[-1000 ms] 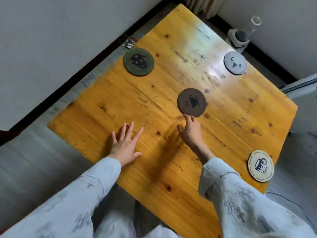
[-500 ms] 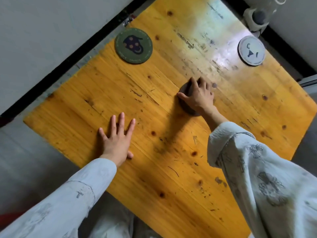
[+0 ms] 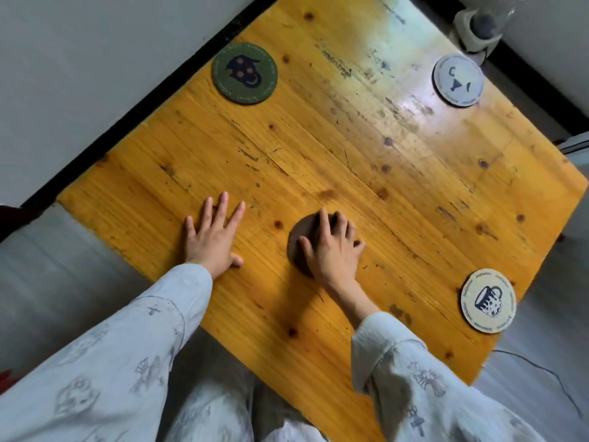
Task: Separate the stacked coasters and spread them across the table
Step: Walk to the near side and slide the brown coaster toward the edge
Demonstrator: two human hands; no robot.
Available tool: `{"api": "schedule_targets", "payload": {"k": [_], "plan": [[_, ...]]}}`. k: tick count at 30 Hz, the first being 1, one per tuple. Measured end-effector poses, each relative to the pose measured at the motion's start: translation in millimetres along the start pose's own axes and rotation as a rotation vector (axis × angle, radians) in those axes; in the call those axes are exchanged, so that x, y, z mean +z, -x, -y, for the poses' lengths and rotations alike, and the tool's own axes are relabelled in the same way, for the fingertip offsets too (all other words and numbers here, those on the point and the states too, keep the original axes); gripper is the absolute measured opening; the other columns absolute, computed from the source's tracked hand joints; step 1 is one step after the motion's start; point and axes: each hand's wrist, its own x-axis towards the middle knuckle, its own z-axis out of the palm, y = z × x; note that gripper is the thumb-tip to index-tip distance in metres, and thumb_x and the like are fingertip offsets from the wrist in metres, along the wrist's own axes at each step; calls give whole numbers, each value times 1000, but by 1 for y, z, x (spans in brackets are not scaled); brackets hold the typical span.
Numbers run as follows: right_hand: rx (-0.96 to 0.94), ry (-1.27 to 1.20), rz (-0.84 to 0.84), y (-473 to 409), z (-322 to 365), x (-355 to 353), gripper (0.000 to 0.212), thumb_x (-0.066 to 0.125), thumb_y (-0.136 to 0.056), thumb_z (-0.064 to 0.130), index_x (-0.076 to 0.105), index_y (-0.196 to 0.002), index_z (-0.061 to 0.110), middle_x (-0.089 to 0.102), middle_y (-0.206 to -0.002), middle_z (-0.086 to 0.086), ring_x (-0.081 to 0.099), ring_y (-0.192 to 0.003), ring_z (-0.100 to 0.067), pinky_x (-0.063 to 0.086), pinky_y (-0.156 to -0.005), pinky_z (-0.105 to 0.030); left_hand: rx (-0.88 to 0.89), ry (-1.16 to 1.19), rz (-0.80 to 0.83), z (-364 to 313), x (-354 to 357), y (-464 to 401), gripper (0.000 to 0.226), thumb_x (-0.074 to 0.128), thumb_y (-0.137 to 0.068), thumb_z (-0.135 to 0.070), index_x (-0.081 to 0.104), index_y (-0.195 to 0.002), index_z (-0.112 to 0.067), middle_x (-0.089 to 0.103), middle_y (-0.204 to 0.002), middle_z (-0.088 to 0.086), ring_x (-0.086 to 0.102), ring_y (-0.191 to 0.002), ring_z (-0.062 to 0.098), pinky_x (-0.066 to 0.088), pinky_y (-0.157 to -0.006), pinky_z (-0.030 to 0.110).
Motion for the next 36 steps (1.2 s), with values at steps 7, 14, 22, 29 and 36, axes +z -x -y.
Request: {"api": "schedule_targets", "payload": {"k": [7, 14, 22, 29, 36], "plan": [[32, -84, 124, 76, 0, 13, 60, 54, -88, 33, 28, -140, 18, 37, -135, -18, 35, -120, -37, 42, -88, -49, -16, 356, -187, -5, 35, 63, 58, 55, -86, -14, 31, -139, -19, 12, -156, 3, 6, -144, 25, 17, -115, 45], [165, -392, 214, 113, -3, 15, 48, 50, -92, 27, 34, -135, 12, 39, -128, -21, 40, -117, -40, 44, -92, -47, -177, 718, -175, -30, 78, 136, 42, 44, -89, -4, 43, -131, -6, 45, -126, 16, 43, -116, 30, 34, -102, 37], [203, -472, 488, 135, 4, 24, 37, 50, -93, 32, 53, -113, 1, 62, -118, -21, 59, -105, -35, 45, -77, -33, -385, 1129, -162, -41, 69, 129, 52, 36, -87, 3, 36, -136, -14, 42, -134, 11, 45, -118, 25, 37, -101, 34], [142, -401, 425, 110, 10, 13, 34, 46, -93, 32, 52, -114, 6, 64, -112, -19, 63, -97, -33, 54, -85, -42, -477, 1185, -212, -7, 52, 108, 53, 34, -84, 5, 40, -132, -17, 46, -135, 9, 44, -121, 22, 35, -93, 30], [83, -489, 416, 105, 27, 19, 38, 45, -95, 24, 44, -131, 14, 43, -127, -20, 55, -109, -37, 51, -95, -45, -571, 1250, -14, -17, 81, 128, 50, 31, -85, 3, 41, -132, -10, 42, -138, 13, 45, -121, 28, 40, -105, 46]]}}
